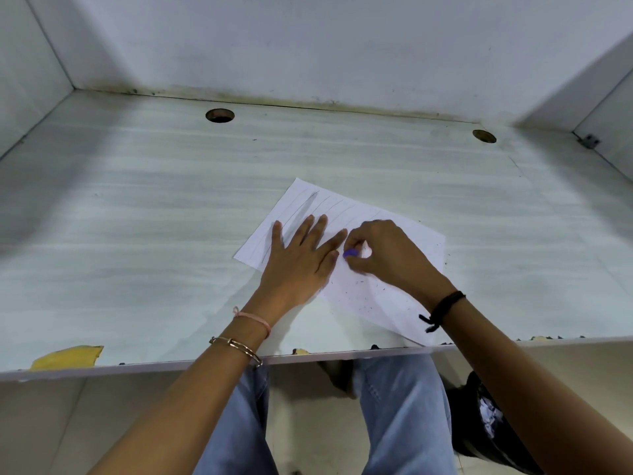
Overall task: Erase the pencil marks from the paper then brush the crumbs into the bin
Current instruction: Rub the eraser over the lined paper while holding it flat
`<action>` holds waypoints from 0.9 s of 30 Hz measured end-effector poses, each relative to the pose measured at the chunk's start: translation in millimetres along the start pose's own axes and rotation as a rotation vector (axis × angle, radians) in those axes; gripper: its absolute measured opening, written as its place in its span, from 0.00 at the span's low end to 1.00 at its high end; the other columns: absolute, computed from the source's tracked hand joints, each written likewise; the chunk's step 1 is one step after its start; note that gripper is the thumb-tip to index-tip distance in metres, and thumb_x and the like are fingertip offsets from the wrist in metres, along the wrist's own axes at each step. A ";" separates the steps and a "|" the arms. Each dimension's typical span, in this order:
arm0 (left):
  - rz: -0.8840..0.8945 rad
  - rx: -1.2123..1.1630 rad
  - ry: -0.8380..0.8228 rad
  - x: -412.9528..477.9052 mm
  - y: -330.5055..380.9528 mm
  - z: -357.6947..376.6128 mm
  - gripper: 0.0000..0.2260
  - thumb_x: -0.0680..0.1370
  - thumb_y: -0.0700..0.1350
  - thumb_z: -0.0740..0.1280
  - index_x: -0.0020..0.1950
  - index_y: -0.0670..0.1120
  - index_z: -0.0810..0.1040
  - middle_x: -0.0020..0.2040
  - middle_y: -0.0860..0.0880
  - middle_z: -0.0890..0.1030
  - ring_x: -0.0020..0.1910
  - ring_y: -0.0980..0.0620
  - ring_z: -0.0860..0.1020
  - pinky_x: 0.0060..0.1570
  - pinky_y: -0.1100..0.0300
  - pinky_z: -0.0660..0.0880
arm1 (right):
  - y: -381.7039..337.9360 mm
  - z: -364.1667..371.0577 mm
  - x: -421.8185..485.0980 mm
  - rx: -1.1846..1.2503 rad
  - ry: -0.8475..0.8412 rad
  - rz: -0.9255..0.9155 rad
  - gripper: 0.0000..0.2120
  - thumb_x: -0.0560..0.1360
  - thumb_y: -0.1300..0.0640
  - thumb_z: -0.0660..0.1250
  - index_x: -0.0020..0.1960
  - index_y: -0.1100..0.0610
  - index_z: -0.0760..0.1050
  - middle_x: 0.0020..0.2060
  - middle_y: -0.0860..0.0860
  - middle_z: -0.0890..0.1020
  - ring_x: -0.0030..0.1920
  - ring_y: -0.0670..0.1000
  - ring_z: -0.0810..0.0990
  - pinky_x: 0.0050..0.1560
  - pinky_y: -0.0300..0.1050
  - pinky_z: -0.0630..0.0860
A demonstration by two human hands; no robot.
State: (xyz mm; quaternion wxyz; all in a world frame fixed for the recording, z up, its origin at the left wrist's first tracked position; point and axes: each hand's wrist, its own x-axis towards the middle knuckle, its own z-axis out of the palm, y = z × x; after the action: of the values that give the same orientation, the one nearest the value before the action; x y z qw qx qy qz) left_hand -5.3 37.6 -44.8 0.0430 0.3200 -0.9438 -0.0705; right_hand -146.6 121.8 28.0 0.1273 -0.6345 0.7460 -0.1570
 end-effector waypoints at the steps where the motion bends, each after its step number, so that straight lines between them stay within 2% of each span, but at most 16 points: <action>1: 0.006 0.004 0.000 0.0 -0.2 0.3 0.24 0.81 0.57 0.37 0.78 0.62 0.40 0.80 0.51 0.41 0.79 0.50 0.40 0.72 0.34 0.41 | -1.6 0.7 -3.9 0.018 -0.051 -0.037 0.03 0.69 0.61 0.70 0.42 0.56 0.81 0.37 0.50 0.82 0.39 0.50 0.77 0.43 0.45 0.74; 3: 0.013 0.025 0.006 -0.7 -1.1 1.6 0.23 0.82 0.56 0.38 0.78 0.61 0.40 0.80 0.51 0.41 0.79 0.50 0.40 0.72 0.33 0.41 | 2.0 -1.7 -7.3 0.057 -0.139 -0.051 0.02 0.69 0.59 0.71 0.41 0.54 0.82 0.35 0.47 0.82 0.36 0.47 0.78 0.40 0.43 0.74; 4: 0.013 0.039 0.010 -0.9 -1.3 2.6 0.23 0.82 0.56 0.38 0.78 0.61 0.39 0.80 0.51 0.41 0.79 0.50 0.40 0.72 0.33 0.42 | 6.4 -2.9 -4.6 0.066 -0.130 -0.026 0.01 0.69 0.58 0.72 0.40 0.53 0.82 0.35 0.46 0.82 0.36 0.46 0.78 0.39 0.43 0.74; 8: -0.003 0.021 0.009 0.5 -0.9 2.6 0.22 0.83 0.56 0.39 0.77 0.62 0.39 0.80 0.51 0.41 0.79 0.50 0.40 0.72 0.34 0.42 | 6.5 1.6 4.6 0.021 0.043 0.033 0.02 0.69 0.60 0.69 0.41 0.57 0.81 0.37 0.51 0.82 0.39 0.51 0.77 0.43 0.47 0.74; 12: 0.013 -0.004 0.000 0.0 -1.4 2.7 0.23 0.83 0.56 0.40 0.78 0.62 0.40 0.80 0.52 0.41 0.78 0.51 0.39 0.72 0.34 0.40 | 0.1 2.9 -7.0 0.034 -0.134 -0.069 0.02 0.68 0.59 0.70 0.41 0.54 0.81 0.35 0.47 0.82 0.35 0.45 0.76 0.40 0.40 0.72; 14: 0.000 -0.015 0.008 -0.4 -1.2 2.8 0.22 0.83 0.56 0.40 0.78 0.62 0.41 0.80 0.52 0.41 0.78 0.51 0.40 0.72 0.34 0.39 | 9.8 -2.8 0.4 0.034 -0.118 -0.006 0.03 0.67 0.58 0.71 0.40 0.52 0.81 0.35 0.45 0.82 0.37 0.46 0.78 0.39 0.41 0.73; 17: -0.011 0.011 0.013 0.4 -0.8 1.9 0.22 0.83 0.56 0.40 0.78 0.62 0.40 0.80 0.52 0.42 0.79 0.51 0.41 0.72 0.34 0.40 | 10.4 -3.2 8.7 0.006 -0.011 0.038 0.02 0.68 0.59 0.70 0.41 0.55 0.81 0.37 0.48 0.82 0.40 0.49 0.78 0.41 0.43 0.72; 19: -0.004 -0.006 0.011 0.8 -0.9 1.8 0.22 0.83 0.56 0.40 0.78 0.62 0.41 0.80 0.52 0.42 0.79 0.51 0.40 0.72 0.34 0.40 | 2.8 0.5 3.5 -0.069 -0.047 -0.033 0.02 0.70 0.59 0.70 0.42 0.56 0.80 0.38 0.49 0.81 0.40 0.49 0.76 0.43 0.43 0.72; 22: 0.008 -0.018 0.009 -0.6 -1.6 2.6 0.22 0.83 0.56 0.40 0.78 0.62 0.41 0.80 0.52 0.42 0.78 0.51 0.40 0.72 0.34 0.40 | 4.9 -2.3 -3.0 -0.022 -0.151 -0.055 0.02 0.68 0.58 0.71 0.40 0.53 0.81 0.35 0.46 0.81 0.37 0.46 0.76 0.40 0.44 0.74; 25: 0.002 0.009 0.018 0.4 -2.2 4.6 0.22 0.83 0.56 0.39 0.77 0.62 0.40 0.80 0.52 0.42 0.79 0.51 0.41 0.72 0.34 0.41 | 12.4 -5.5 6.9 -0.027 -0.034 0.026 0.02 0.68 0.58 0.70 0.40 0.53 0.81 0.37 0.47 0.82 0.39 0.48 0.78 0.43 0.47 0.75; 27: 0.003 0.010 0.020 0.3 -2.3 2.9 0.22 0.83 0.56 0.40 0.77 0.62 0.40 0.80 0.51 0.42 0.79 0.51 0.41 0.72 0.34 0.41 | 4.1 -0.7 5.5 -0.097 0.011 -0.006 0.03 0.70 0.59 0.69 0.42 0.55 0.81 0.39 0.49 0.82 0.40 0.49 0.76 0.46 0.45 0.74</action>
State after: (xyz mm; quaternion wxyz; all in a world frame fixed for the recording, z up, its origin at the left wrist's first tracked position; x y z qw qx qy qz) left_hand -4.6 36.0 -48.0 0.0508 0.3196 -0.9441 -0.0628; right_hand -151.5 117.0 27.1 0.0919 -0.6414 0.7514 -0.1248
